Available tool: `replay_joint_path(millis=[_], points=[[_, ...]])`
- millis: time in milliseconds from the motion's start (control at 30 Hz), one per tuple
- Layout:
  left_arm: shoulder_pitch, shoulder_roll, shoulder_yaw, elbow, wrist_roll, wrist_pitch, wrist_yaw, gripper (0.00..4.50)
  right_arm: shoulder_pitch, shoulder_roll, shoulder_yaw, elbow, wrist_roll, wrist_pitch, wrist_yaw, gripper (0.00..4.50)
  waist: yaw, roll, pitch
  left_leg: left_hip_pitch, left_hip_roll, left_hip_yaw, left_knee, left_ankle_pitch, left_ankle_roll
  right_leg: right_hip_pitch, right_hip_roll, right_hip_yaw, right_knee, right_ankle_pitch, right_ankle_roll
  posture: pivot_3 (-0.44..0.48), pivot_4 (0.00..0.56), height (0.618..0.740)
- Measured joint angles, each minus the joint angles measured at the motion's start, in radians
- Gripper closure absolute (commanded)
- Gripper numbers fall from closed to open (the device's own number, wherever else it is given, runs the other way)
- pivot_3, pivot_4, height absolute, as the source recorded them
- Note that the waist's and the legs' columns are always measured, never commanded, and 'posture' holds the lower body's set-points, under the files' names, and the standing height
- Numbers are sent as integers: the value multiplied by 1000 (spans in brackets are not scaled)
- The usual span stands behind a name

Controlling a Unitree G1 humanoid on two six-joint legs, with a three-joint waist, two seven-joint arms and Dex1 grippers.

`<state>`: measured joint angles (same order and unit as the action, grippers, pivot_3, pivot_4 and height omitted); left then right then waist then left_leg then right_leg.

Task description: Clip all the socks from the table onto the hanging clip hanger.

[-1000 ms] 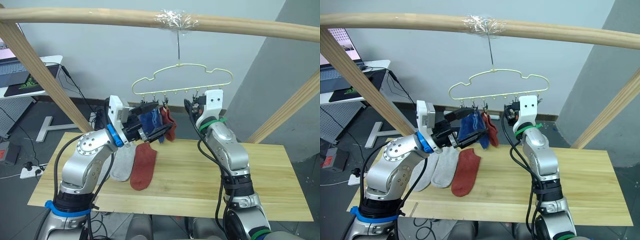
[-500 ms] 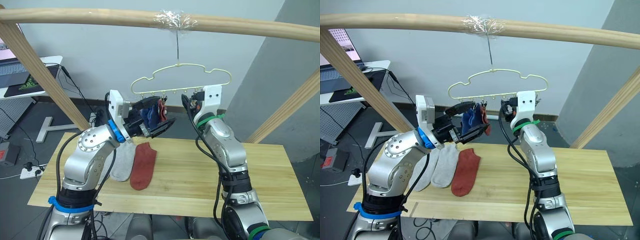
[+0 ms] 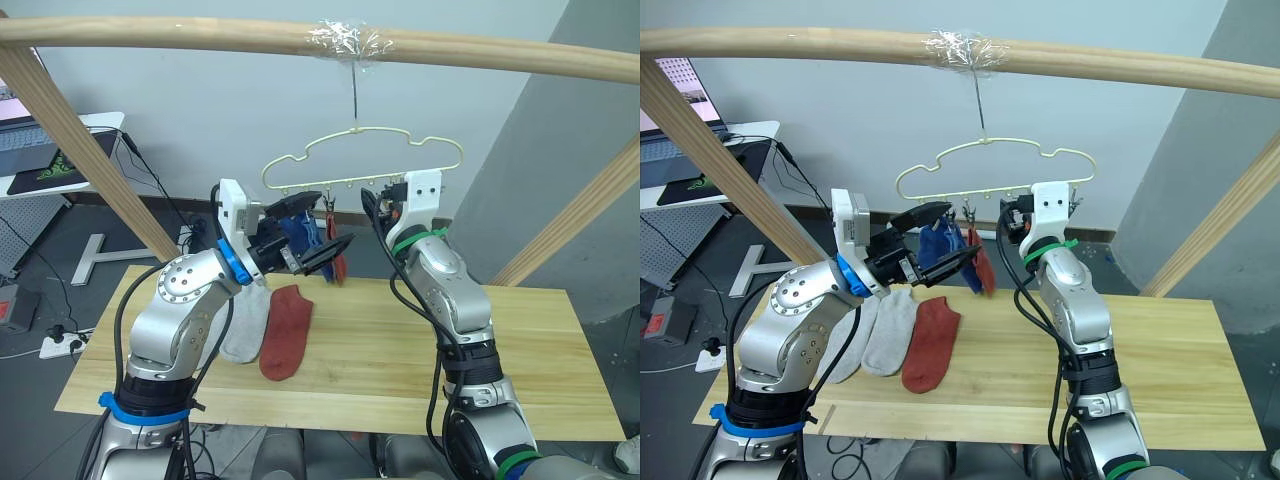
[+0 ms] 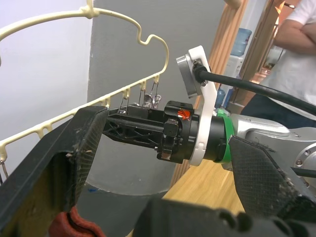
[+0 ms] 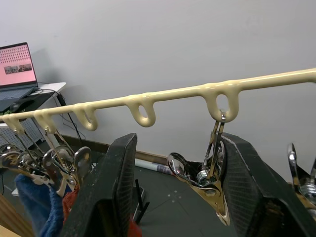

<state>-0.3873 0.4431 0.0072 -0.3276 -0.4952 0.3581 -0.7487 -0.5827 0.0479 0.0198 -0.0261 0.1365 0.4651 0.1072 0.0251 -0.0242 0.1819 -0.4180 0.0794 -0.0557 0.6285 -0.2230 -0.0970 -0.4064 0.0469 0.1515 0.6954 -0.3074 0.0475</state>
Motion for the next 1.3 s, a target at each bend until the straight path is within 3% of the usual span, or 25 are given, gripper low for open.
replay_joint_path(millis=[100, 200, 333, 433, 700, 833, 1033, 1300], points=[[0, -3, 0, 0, 0, 0, 0, 0, -2, -3, 0, 12, 0, 0, -4, 2007, 0, 0, 0, 0, 0, 0, 0, 0, 0, 0, 0, 0, 0, 0, 0, 173, 165, 740], [0, -6, 0, 0, 0, 0, 1, 0, -5, -5, 0, 15, -1, 0, -9, 2667, 0, 0, 0, 0, 0, 0, 0, 0, 0, 0, 0, 0, 0, 0, 0, 172, 164, 740], [0, -8, 0, 0, 0, 0, 8, 0, -18, -9, -1, 21, -2, -2, -18, 3908, 0, 0, 0, 0, 0, 0, 0, 0, 0, 0, 0, 0, 0, 0, 0, 172, 164, 740], [2, -8, 0, -1, 0, 0, 13, 0, -19, -12, -1, 21, -2, -8, -21, 4488, 0, 0, 0, 0, 0, 0, 0, 0, 0, 0, 0, 0, 0, 0, 0, 172, 164, 740], [31, -6, -5, -10, 11, 5, 17, 0, -19, -26, 0, 21, -2, -12, -22, 4488, 0, 0, 0, 0, 0, 0, 0, 0, 0, 0, 0, 0, 0, 0, 0, 167, 167, 740], [90, 30, -65, 21, 105, 27, 52, 0, -19, -37, 1, 21, 0, -10, -17, 4488, -1, 0, 0, 1, 0, 0, 0, 0, 0, 0, 0, 0, 0, 0, 0, 152, 168, 740], [177, -32, -185, 384, 340, -55, 174, 0, -13, -70, 0, -11, 3, 27, 8, 4488, 0, 1, 1, 0, 0, 0, 0, 0, 0, -1, 0, 0, 0, -1, -1, 128, 166, 740], [102, -107, -245, 685, 523, -136, 285, 0, 15, -67, 4, -69, 5, 70, 19, 4488, -3, 1, 0, 0, 0, 1, 0, 0, 0, -1, 0, 0, 1, -1, -1, 100, 166, 740]])
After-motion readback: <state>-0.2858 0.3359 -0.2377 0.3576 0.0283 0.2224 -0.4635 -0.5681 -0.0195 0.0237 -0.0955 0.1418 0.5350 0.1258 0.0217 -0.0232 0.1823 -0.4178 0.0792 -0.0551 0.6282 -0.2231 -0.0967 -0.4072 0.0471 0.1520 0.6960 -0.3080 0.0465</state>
